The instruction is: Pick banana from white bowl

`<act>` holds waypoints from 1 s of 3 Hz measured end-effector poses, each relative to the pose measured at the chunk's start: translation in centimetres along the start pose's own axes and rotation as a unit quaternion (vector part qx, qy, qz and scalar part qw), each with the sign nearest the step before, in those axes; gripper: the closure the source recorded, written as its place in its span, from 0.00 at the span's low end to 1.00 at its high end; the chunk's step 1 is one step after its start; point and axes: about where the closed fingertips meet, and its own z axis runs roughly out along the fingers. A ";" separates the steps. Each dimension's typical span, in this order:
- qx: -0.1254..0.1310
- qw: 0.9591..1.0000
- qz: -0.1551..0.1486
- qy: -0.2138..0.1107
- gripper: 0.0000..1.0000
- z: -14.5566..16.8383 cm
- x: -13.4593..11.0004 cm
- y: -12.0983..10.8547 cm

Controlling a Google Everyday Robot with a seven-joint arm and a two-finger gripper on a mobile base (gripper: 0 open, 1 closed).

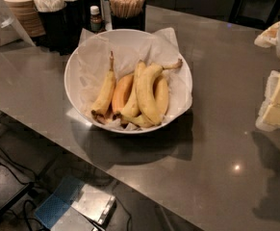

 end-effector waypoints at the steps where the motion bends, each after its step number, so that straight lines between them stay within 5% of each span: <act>1: 0.000 1.000 0.000 0.000 0.00 0.0 0.0 0.0; 2: -0.001 1.000 -0.005 -0.009 0.00 -0.3 -0.8 0.3; 3: -0.025 0.999 -0.021 -0.026 0.00 -0.8 -4.4 1.4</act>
Offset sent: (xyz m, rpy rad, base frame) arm -0.0042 0.0157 0.0022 0.0324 0.0148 0.0336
